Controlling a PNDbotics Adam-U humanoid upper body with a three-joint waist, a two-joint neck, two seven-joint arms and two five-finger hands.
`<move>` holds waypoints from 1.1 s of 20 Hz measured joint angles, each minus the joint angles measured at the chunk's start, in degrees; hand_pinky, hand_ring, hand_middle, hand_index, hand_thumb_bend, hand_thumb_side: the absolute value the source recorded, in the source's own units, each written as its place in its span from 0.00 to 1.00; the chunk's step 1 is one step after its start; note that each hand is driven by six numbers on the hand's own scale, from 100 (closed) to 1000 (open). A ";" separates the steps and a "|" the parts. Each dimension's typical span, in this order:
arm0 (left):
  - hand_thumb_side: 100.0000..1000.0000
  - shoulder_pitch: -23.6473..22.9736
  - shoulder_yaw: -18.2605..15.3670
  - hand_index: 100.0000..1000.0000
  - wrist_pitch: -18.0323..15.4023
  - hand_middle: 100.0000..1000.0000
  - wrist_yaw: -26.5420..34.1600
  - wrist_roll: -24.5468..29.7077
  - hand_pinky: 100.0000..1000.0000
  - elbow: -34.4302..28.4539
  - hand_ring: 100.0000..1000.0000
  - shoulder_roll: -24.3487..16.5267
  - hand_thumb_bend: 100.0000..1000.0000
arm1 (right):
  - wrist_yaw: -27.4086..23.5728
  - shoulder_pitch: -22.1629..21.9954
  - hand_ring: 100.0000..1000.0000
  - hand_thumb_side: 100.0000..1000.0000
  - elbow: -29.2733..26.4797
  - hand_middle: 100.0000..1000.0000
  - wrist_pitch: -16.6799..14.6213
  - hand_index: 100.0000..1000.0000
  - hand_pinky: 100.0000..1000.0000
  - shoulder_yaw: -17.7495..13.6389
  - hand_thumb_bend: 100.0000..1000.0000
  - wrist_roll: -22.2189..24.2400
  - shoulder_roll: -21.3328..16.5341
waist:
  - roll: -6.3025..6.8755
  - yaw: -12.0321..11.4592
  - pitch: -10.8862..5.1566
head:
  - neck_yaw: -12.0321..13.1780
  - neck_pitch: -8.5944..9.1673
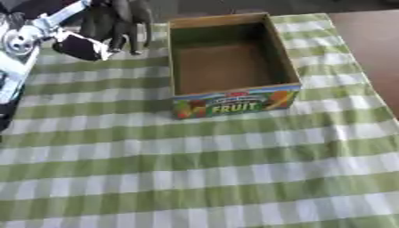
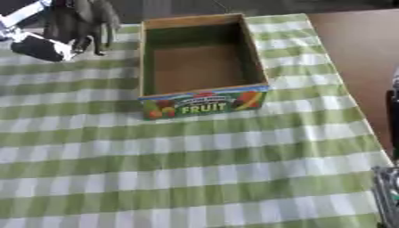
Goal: Pick up objects on the table and place them in the box.
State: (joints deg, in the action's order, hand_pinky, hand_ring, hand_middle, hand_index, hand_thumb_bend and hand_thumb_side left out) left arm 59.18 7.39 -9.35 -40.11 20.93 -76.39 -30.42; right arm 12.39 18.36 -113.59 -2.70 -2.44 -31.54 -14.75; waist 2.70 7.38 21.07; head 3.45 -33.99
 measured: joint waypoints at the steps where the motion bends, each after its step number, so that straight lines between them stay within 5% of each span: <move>1: 0.19 0.56 -0.09 0.50 0.04 0.61 -0.96 -0.66 0.51 0.00 0.55 0.94 0.00 | -0.12 0.25 0.73 0.61 0.00 0.62 -0.05 0.79 0.87 0.08 0.00 0.10 0.17 | 0.02 0.57 0.06 | 0.32 0.21; 11: 0.18 5.30 -0.93 0.50 -1.42 0.55 -14.80 -9.77 0.54 3.67 0.56 8.95 0.00 | -1.50 1.65 0.73 0.61 0.00 0.62 -0.54 0.79 0.87 1.15 0.00 1.54 1.75 | 1.18 5.62 0.63 | 4.66 0.92; 22: 0.13 6.12 -1.26 0.51 -3.41 0.53 -31.24 -17.56 0.56 10.73 0.56 12.60 0.00 | -2.91 3.05 0.73 0.61 0.00 0.62 -1.04 0.79 0.87 2.15 0.00 2.73 2.90 | 1.46 9.66 0.98 | 8.97 0.92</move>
State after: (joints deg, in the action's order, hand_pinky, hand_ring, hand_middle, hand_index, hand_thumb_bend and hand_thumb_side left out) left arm 65.30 6.13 -12.76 -71.35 3.37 -65.65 -17.82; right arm 9.48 21.41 -113.59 -3.74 -0.29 -28.80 -11.85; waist 4.16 17.03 22.04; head 12.42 -33.07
